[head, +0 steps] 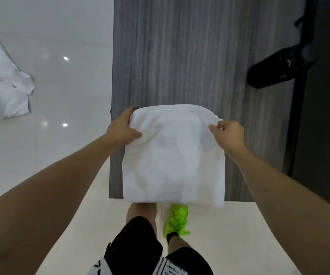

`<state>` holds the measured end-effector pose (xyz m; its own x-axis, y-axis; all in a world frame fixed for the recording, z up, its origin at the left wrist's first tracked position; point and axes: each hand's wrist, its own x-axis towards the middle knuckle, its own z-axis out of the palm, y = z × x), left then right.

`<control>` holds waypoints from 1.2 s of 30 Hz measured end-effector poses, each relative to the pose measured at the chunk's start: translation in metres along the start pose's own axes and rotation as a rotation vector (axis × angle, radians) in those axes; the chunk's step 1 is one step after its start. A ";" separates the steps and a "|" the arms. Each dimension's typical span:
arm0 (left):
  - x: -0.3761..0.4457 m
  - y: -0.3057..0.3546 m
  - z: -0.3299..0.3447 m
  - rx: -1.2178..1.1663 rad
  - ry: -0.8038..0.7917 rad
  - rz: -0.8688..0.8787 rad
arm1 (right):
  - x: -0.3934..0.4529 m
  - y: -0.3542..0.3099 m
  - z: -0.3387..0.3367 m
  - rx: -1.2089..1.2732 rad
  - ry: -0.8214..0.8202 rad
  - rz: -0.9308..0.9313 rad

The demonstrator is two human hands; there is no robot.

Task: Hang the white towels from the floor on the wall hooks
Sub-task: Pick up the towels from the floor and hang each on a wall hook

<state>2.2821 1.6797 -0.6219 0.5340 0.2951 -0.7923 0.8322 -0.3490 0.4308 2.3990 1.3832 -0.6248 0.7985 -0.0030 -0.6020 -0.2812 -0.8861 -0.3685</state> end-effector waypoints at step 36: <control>-0.096 0.033 -0.018 0.661 0.205 0.176 | -0.076 -0.004 -0.089 -0.013 0.137 -0.102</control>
<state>2.2613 1.6560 -0.5240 0.7231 0.3236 -0.6103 0.5014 -0.8536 0.1415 2.3871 1.3457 -0.5144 0.8878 0.0253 -0.4595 -0.1883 -0.8911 -0.4129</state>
